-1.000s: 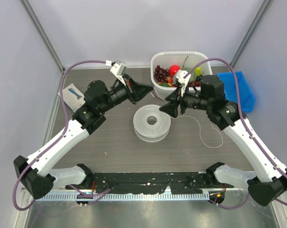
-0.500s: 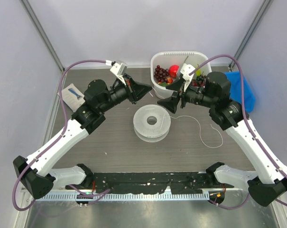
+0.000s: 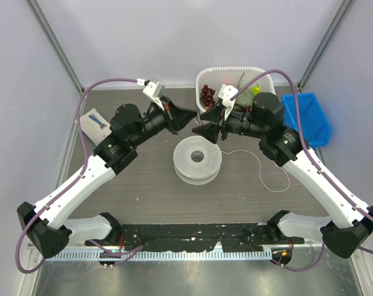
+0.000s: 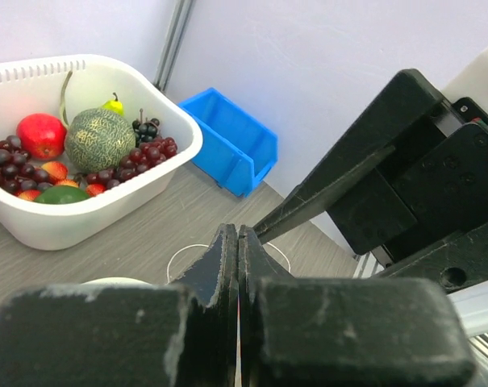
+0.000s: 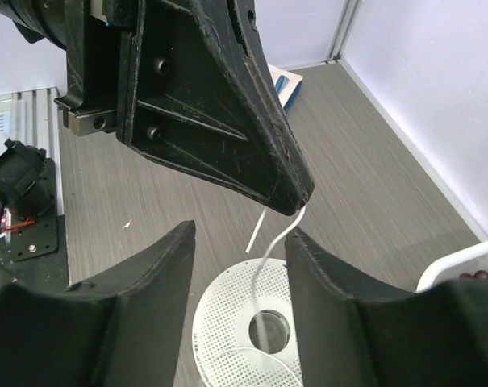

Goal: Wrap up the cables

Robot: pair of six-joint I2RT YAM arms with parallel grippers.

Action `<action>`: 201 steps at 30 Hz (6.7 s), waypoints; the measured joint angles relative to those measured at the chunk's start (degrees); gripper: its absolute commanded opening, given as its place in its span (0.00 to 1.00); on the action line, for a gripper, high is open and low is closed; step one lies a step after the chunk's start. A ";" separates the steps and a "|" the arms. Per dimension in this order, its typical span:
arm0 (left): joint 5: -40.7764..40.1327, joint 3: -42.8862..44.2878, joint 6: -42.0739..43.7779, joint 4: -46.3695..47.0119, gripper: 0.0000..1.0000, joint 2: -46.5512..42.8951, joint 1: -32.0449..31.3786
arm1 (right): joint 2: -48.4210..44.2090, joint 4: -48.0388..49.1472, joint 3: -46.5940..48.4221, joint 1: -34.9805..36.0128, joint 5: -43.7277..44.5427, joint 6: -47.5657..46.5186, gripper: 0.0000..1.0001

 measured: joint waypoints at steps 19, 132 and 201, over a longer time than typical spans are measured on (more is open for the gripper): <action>-1.33 -0.02 -2.73 0.66 0.00 0.00 0.00 | 1.73 4.79 -0.79 0.96 5.97 -1.29 0.20; 14.10 -9.51 51.41 -46.07 0.00 0.81 -2.01 | -5.60 -10.38 -2.23 -34.25 2.75 -5.73 0.01; 41.59 -10.73 56.17 -27.89 0.75 4.28 20.37 | 11.45 -13.53 -11.47 9.29 6.25 3.10 0.01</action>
